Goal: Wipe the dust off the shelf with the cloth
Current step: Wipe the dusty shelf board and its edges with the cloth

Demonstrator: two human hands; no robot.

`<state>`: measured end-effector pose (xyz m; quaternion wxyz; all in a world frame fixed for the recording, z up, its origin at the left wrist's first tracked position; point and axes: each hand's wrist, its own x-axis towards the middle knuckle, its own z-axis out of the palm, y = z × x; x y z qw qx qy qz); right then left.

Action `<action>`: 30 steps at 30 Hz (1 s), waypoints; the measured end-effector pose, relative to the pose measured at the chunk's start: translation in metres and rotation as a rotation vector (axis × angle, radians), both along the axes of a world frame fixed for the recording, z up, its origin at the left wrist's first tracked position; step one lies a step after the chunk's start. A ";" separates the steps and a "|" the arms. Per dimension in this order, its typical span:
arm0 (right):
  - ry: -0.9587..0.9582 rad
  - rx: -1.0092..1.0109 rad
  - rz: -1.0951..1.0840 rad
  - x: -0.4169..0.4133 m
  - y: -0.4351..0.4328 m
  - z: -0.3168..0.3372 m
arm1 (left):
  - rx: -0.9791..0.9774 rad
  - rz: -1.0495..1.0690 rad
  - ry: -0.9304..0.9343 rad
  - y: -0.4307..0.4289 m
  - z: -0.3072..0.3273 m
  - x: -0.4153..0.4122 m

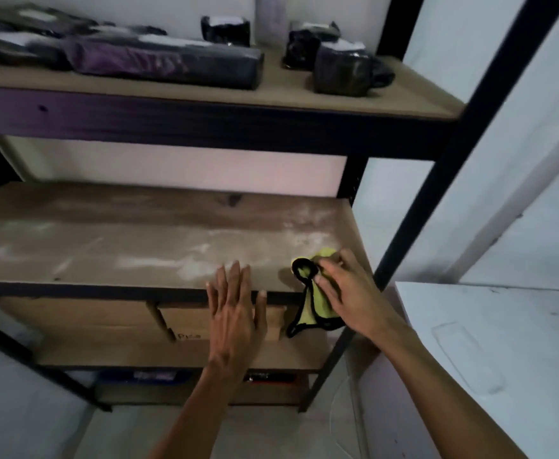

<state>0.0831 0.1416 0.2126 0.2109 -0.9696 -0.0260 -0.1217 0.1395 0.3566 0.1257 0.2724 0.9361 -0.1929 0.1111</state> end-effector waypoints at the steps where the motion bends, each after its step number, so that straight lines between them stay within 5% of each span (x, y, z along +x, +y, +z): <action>1: 0.008 -0.040 -0.037 0.013 0.001 0.002 | 0.017 -0.012 0.000 0.003 -0.003 0.010; 7: 0.228 -0.193 -0.375 0.056 -0.011 0.003 | 0.127 -0.050 -0.018 0.014 -0.019 0.030; 16: 0.341 -0.158 -0.595 0.058 0.023 -0.033 | -0.045 0.079 -0.114 0.001 -0.023 0.028; 21: 0.106 -0.290 -0.493 0.057 0.022 -0.060 | -0.123 0.178 -0.162 -0.010 -0.023 0.030; 30: -0.039 -0.168 -0.484 0.073 -0.005 -0.034 | 0.006 0.273 -0.132 -0.012 -0.019 0.041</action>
